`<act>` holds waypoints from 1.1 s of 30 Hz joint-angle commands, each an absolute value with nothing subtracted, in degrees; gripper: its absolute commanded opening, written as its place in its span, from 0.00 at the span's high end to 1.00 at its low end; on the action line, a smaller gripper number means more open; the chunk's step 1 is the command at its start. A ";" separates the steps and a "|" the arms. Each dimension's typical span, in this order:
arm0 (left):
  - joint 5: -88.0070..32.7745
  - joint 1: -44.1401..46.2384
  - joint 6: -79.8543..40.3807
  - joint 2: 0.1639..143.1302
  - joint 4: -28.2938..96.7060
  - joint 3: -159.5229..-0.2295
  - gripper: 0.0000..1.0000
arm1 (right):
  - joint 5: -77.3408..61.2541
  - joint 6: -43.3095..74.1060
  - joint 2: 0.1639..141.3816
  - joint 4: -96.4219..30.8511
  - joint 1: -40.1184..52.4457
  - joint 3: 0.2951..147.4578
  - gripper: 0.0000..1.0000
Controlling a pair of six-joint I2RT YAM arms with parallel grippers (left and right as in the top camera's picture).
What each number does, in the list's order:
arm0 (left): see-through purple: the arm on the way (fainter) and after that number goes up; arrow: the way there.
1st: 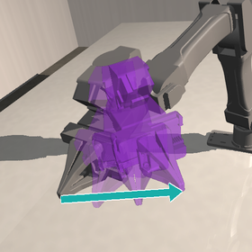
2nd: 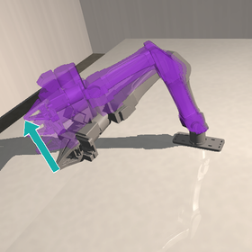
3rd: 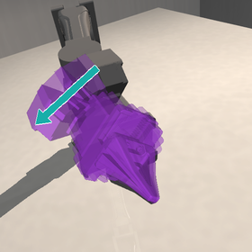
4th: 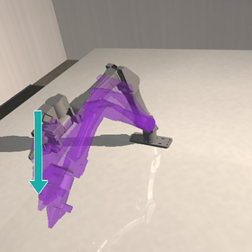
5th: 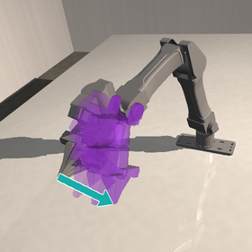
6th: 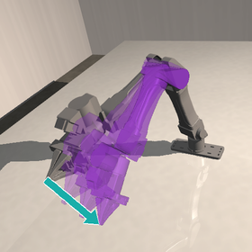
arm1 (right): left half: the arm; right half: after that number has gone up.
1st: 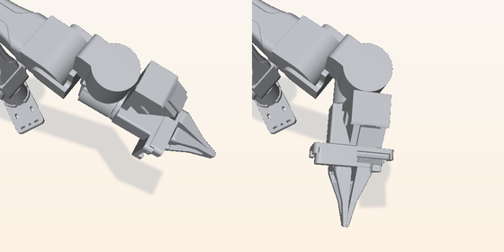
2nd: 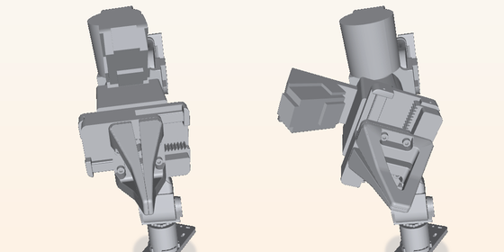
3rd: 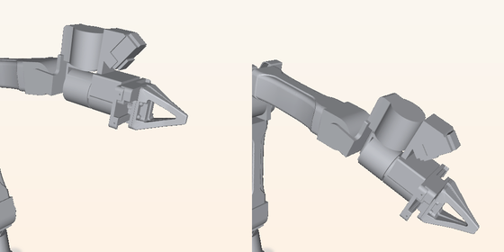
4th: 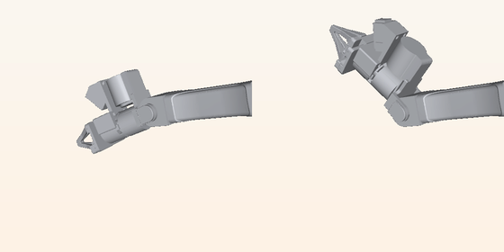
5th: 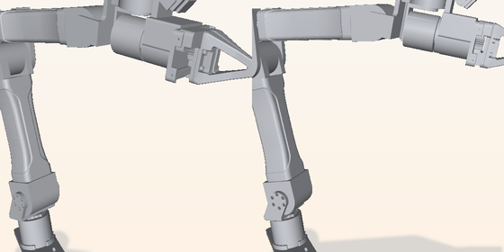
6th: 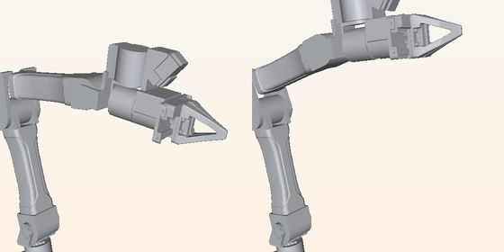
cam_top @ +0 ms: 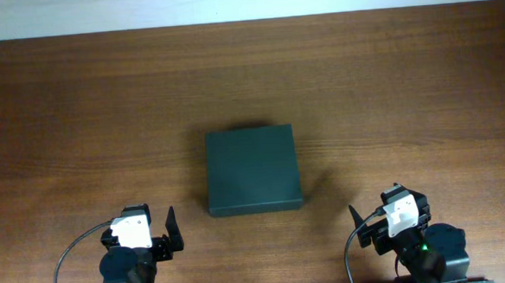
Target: Pack container
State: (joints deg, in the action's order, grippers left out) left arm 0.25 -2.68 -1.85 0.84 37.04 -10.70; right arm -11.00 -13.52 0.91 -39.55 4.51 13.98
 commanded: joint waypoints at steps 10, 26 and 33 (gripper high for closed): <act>0.25 -2.94 -2.59 0.34 36.91 -10.31 0.01 | -11.57 -13.08 0.25 -39.59 2.92 9.89 0.01; 0.25 -2.94 -2.59 0.34 36.91 -10.31 0.01 | -11.57 -13.08 0.25 -40.53 2.92 9.89 0.01; 0.25 -2.94 -2.59 0.34 36.91 -10.31 0.01 | -11.55 -13.08 0.25 -40.51 2.92 9.89 0.01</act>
